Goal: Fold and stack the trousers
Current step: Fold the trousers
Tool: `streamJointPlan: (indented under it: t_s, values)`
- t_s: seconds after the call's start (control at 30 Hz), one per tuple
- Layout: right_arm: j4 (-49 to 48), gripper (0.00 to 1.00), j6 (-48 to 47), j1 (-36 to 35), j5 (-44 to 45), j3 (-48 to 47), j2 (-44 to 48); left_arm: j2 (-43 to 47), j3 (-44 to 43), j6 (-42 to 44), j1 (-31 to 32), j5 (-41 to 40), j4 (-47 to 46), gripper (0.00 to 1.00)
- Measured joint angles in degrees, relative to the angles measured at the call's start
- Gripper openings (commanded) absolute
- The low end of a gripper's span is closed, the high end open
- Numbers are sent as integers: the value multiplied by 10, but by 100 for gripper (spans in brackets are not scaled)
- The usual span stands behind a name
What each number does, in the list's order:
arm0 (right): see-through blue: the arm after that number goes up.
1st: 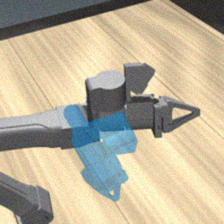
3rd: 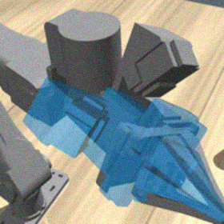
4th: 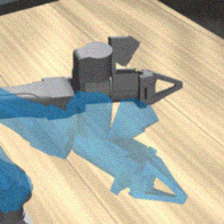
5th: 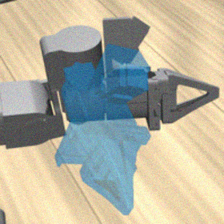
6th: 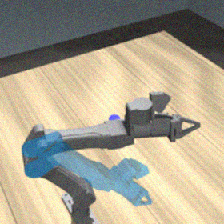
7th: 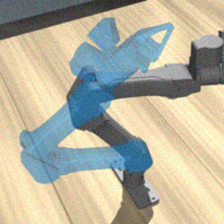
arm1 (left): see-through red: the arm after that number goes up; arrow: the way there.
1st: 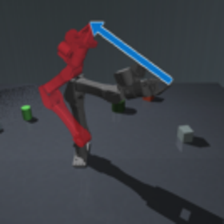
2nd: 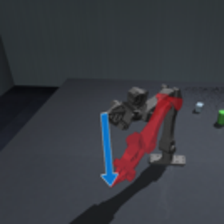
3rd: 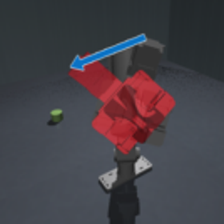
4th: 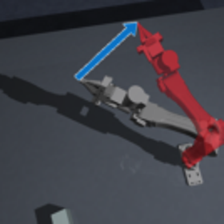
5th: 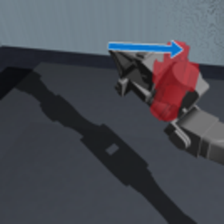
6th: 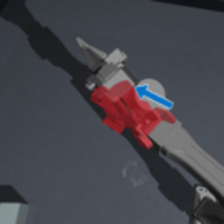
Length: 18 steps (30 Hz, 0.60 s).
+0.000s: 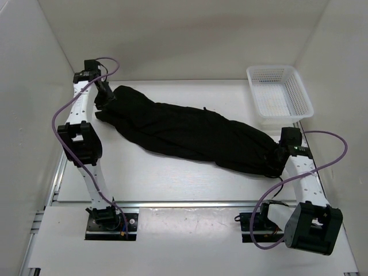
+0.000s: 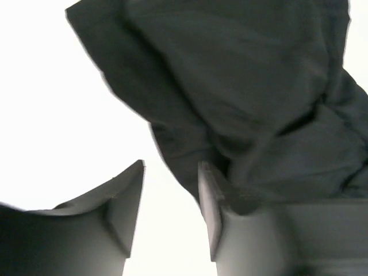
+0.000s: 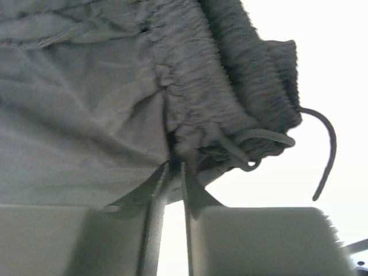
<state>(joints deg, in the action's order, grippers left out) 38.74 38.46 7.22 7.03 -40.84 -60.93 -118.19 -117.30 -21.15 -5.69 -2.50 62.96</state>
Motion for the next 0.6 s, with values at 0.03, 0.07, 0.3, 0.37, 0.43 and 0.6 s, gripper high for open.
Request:
streamJointPlan:
  t_s: [0.03, 0.07, 0.3, 0.37, 0.43, 0.6]
  values:
    - [3, 53, -2, 14, -6, 3, 2, 3, 13, -2, -8, -1, -4, 50]
    - [7, 58, 0, 26, -12, 4, 3, 5, 26, -3, -16, 0, -8, 50]
    - [17, 64, -18, 66, -45, 5, 9, 3, 48, -12, -53, 26, -23, 72]
    - [17, 63, -18, 66, -54, 5, 9, -14, 25, -16, -43, 36, -23, 75]
    - [17, 63, -18, 66, -62, 5, 9, -42, -5, -21, -30, 51, -31, 76]
    - [8, 64, -14, 66, -100, 32, 12, -98, -41, -32, -10, 82, -37, 75]
